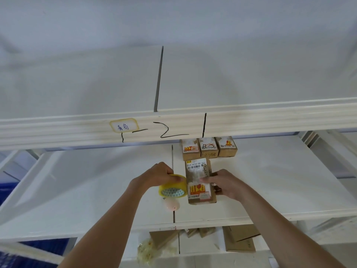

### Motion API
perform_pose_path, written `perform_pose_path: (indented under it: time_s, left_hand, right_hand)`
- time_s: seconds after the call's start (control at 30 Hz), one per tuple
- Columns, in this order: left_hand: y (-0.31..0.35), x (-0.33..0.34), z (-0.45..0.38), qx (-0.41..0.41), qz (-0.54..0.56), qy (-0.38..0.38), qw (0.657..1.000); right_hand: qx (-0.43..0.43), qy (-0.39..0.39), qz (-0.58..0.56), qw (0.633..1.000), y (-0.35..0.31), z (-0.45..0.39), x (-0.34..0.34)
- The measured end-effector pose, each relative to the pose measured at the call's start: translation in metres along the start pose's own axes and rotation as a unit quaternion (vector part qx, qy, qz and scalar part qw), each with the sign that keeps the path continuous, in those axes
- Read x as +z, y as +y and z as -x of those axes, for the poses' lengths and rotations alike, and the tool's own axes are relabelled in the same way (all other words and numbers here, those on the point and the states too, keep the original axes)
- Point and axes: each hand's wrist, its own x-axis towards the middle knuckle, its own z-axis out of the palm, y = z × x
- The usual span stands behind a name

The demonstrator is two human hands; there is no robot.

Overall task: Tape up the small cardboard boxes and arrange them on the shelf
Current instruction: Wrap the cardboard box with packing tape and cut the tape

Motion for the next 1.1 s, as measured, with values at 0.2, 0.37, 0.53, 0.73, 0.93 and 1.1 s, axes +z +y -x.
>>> perform_pose_path:
  time_s: [0.2, 0.37, 0.53, 0.73, 0.93, 1.1]
  left_hand:
    - [0.002, 0.0, 0.001, -0.001, -0.018, 0.045, 0.999]
    - [0.004, 0.0, 0.001, 0.021, 0.033, 0.02, 0.999]
    - [0.0, -0.004, 0.001, 0.052, 0.102, -0.03, 0.993]
    - [0.008, -0.004, -0.003, 0.035, 0.011, 0.013, 0.999]
    - [0.015, -0.002, -0.004, 0.044, 0.024, 0.026, 0.998]
    - [0.027, -0.003, -0.001, 0.041, 0.053, 0.009, 0.998]
  right_hand:
    - [-0.018, -0.022, -0.029, 0.999, -0.001, 0.006, -0.009]
    - [-0.037, -0.059, -0.056, 0.996, -0.001, 0.011, -0.018]
    - [-0.043, -0.08, -0.08, 0.993, 0.005, 0.015, -0.029]
    - [-0.041, -0.08, -0.103, 0.991, 0.01, 0.015, -0.03]
    - [-0.05, -0.097, -0.137, 0.985, 0.004, 0.016, -0.034]
    - [-0.054, -0.103, -0.206, 0.972, 0.011, 0.017, -0.029]
